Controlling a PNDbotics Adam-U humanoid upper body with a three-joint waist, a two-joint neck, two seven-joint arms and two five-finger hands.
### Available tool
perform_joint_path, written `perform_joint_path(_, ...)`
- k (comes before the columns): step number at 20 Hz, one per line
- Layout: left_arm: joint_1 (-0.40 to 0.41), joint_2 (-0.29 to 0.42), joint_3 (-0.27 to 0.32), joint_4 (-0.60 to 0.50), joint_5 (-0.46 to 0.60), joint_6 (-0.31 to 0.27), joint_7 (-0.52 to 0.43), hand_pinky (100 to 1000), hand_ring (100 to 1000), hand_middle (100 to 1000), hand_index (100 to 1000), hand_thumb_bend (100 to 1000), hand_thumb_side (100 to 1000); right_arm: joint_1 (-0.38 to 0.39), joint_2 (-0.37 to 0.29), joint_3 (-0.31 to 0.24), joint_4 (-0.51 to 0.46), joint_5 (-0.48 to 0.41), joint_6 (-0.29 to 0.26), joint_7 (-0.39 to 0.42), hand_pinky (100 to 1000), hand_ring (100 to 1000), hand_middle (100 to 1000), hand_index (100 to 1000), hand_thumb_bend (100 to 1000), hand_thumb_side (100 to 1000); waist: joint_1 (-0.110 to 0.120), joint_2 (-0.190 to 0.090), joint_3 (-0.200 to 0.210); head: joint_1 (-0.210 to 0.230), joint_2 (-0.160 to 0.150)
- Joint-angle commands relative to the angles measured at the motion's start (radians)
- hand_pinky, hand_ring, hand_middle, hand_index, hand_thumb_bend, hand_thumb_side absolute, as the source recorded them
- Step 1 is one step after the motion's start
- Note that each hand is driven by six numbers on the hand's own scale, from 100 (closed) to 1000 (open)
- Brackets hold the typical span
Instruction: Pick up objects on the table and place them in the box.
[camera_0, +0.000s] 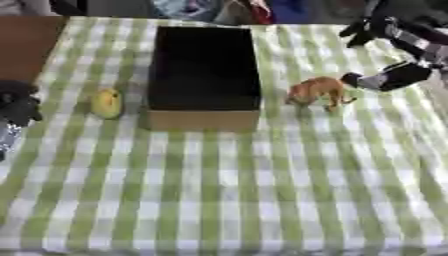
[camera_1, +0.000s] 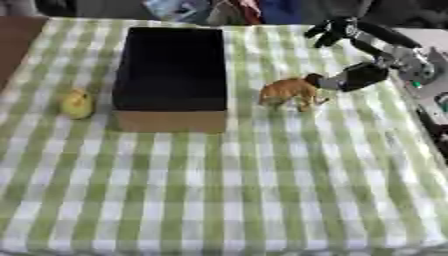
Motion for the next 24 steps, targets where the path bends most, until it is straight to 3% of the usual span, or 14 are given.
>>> perform_joint_path(1,-0.009,0.023,-0.001,-0.009,0.002,-0.002,-0.004,754,504,488,699,259,549,-0.03,-0.008,-0.005,0.021,0.026,-0.011,0.001,776,756,813,875,404,347,0.001,-0.016,0.001,-0.003,-0.008)
perform_joint_path(24,-0.013,0.022,-0.003,-0.01,0.004,-0.006,-0.011,756,507,489,700,258,549,-0.083,0.088,-0.018,0.207,0.205,-0.045,-0.015,775,751,800,868,384,378,0.006,-0.012,0.016,-0.013,-0.006)
